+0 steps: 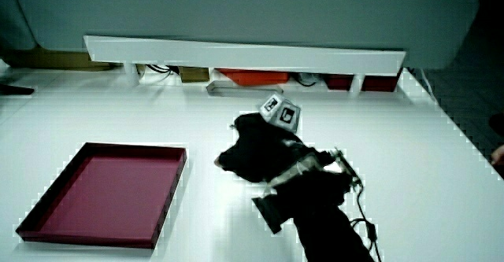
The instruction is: Place stapper on desk
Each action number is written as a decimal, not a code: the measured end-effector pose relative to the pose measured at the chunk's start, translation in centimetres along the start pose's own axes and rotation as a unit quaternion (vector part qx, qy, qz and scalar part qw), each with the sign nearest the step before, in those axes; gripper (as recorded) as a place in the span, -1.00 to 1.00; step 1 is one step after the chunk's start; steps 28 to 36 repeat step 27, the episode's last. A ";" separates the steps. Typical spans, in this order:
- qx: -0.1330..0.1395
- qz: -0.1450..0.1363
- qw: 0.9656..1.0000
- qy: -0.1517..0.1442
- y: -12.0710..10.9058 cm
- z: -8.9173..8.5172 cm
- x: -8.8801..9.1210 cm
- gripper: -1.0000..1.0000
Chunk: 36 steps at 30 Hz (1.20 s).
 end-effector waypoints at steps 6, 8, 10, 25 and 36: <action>-0.029 0.048 0.998 -0.016 -2.7 -0.4 -5.1 -1.00; -0.051 0.061 0.997 -0.013 -3.5 -0.6 -6.5 -1.00; -0.077 0.086 0.992 -0.050 -3.8 -1.3 -6.9 -1.00; -0.201 0.118 0.971 -0.054 -6.5 -5.3 -10.5 -1.00; -0.203 0.117 0.970 -0.063 -6.4 -5.3 -10.6 -1.00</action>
